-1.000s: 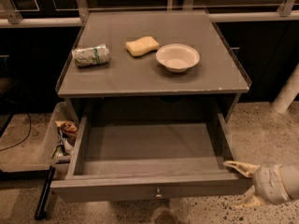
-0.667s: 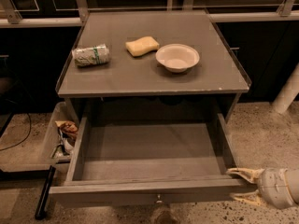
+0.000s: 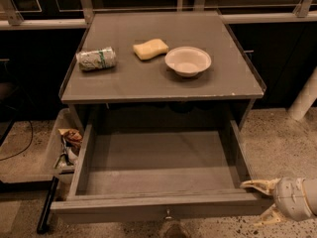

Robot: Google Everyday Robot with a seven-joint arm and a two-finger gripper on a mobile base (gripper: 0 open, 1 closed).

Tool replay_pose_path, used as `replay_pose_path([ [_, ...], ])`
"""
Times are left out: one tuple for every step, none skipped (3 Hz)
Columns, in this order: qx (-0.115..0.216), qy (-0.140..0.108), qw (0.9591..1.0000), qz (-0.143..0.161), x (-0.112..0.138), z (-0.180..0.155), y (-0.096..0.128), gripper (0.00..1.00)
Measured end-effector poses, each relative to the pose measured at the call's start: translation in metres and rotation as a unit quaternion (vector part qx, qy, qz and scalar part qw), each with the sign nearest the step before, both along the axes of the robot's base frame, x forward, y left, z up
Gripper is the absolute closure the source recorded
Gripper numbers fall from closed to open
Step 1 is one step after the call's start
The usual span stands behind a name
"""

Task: Open top drawer

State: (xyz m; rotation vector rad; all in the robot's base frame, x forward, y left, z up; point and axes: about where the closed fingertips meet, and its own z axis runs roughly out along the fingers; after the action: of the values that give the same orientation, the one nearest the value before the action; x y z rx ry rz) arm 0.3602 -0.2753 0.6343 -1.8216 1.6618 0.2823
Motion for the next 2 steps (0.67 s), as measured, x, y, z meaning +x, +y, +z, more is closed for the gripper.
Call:
replay_pose_path([
  [0.000, 0.000, 1.0000, 0.000, 0.0000, 0.0030, 0.0000, 0.14],
  [0.003, 0.003, 0.9999, 0.011, 0.0026, 0.0014, 0.0085, 0.00],
])
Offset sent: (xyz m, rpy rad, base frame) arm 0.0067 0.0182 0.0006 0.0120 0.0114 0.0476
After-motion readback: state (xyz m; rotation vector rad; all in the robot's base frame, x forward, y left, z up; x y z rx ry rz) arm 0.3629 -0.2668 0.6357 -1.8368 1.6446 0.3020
